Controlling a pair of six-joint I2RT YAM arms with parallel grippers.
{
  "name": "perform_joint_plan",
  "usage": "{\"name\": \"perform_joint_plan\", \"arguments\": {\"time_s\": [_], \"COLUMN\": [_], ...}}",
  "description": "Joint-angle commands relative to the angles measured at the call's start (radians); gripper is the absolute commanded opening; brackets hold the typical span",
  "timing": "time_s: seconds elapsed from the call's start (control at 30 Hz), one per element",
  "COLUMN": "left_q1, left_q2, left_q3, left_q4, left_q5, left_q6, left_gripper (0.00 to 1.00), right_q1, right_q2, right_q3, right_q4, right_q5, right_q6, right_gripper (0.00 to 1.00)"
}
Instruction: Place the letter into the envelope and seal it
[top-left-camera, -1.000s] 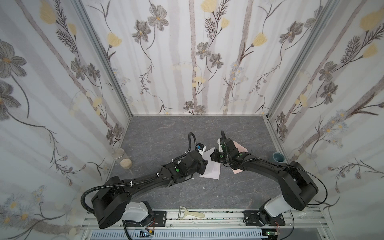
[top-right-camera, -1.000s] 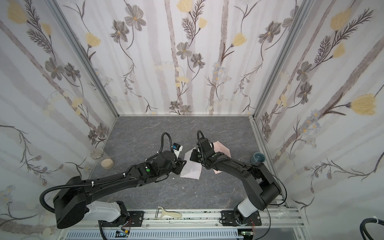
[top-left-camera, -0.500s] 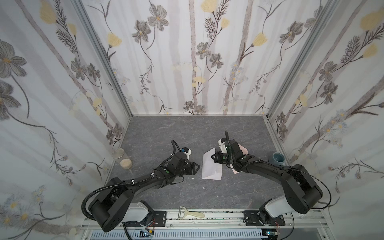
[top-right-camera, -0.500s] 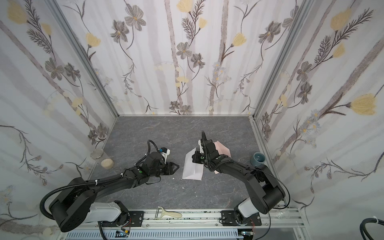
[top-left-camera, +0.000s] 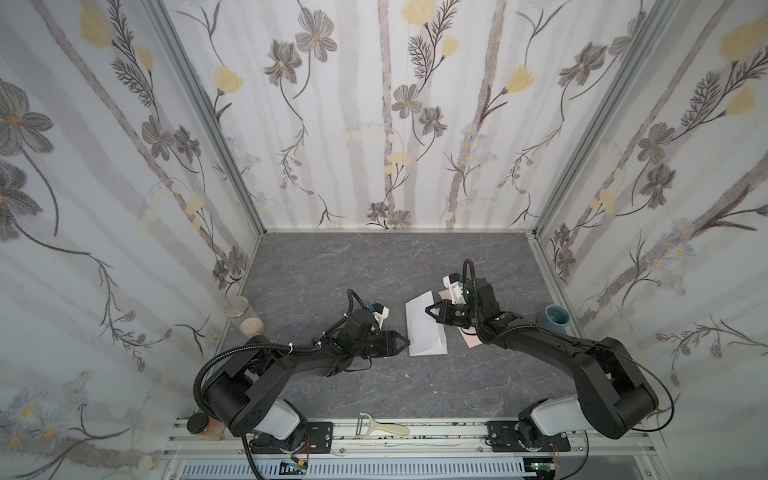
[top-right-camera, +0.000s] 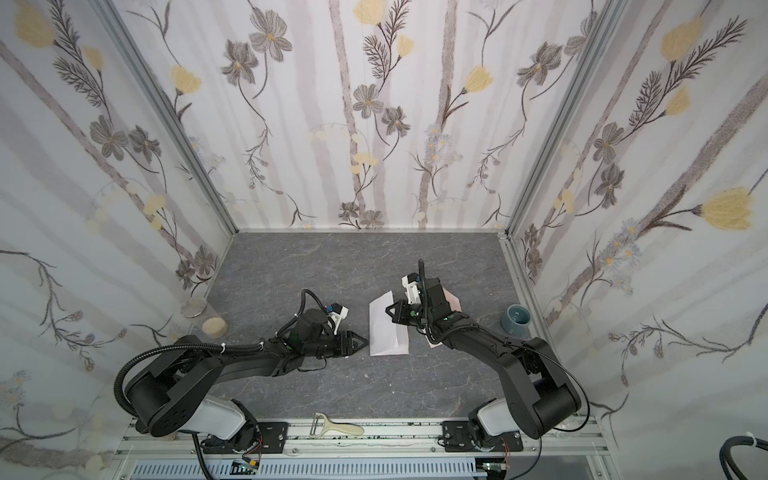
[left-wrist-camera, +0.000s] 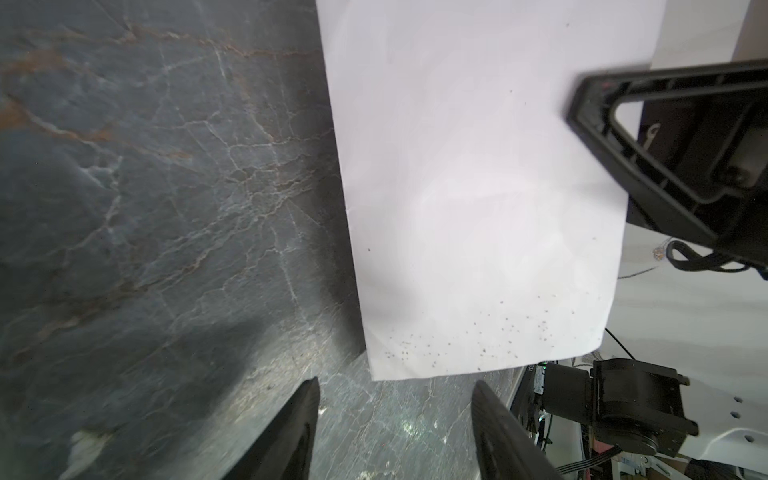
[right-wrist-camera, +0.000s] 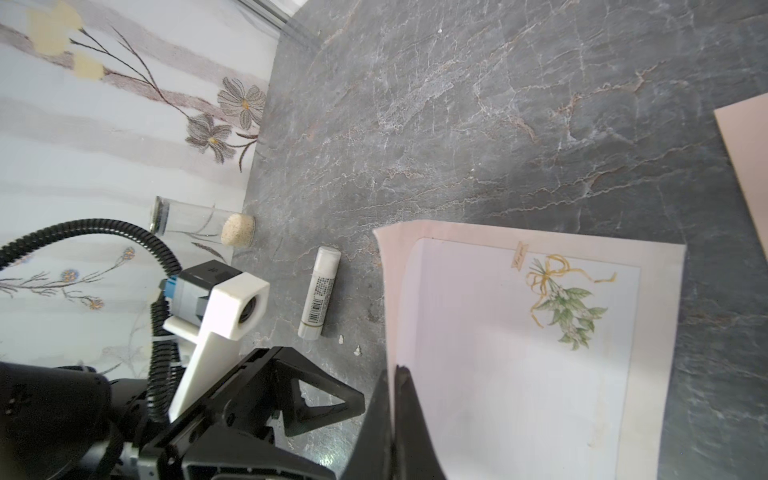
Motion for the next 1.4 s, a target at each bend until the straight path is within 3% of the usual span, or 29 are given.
{"name": "perform_joint_plan", "arguments": {"time_s": [0.0, 0.33, 0.97, 1.37], "left_q1": [0.003, 0.008, 0.009, 0.009], "left_q2": [0.03, 0.119, 0.185, 0.203], "left_q3": [-0.004, -0.026, -0.051, -0.058], "left_q4": [0.137, 0.413, 0.566, 0.657], "left_q5": [0.037, 0.078, 0.066, 0.089], "left_q6": [-0.042, -0.145, -0.211, -0.24], "left_gripper": [0.61, 0.63, 0.68, 0.68], "right_q1": [-0.011, -0.042, -0.061, -0.067], "right_q2": [-0.018, -0.021, -0.034, -0.005], "right_q3": [-0.006, -0.036, -0.073, -0.112], "right_q4": [0.084, 0.172, 0.295, 0.282], "right_q5": [-0.062, -0.132, -0.187, -0.119], "right_q6": [0.029, 0.094, 0.187, 0.17], "right_gripper": [0.0, 0.0, 0.0, 0.0]}}
